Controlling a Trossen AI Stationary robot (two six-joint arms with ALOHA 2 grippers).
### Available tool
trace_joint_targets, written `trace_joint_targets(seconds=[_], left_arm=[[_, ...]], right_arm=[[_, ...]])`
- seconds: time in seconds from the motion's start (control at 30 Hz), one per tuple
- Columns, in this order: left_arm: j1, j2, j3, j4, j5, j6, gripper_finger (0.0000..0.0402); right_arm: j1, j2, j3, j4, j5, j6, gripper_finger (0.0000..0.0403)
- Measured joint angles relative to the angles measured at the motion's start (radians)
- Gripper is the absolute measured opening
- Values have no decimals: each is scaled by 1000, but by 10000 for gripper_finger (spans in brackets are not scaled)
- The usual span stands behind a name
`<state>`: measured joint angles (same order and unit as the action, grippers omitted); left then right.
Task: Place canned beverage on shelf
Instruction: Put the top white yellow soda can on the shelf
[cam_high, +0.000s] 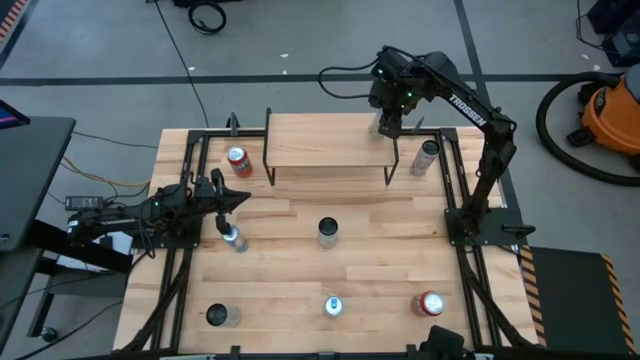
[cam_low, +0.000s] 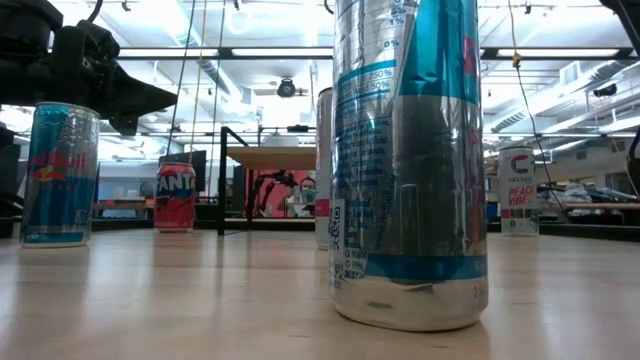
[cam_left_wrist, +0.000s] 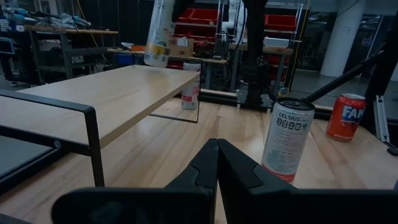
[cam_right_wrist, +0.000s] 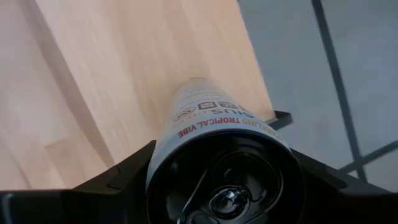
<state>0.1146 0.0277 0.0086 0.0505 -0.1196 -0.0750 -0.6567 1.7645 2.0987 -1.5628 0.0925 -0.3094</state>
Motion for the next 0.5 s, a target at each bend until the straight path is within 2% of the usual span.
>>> trace_joint_targets(seconds=[0.5], left_arm=[[0,0,0,0,0,-1,14]], right_arm=[[-18,0,-26,36,-17,-4,287]])
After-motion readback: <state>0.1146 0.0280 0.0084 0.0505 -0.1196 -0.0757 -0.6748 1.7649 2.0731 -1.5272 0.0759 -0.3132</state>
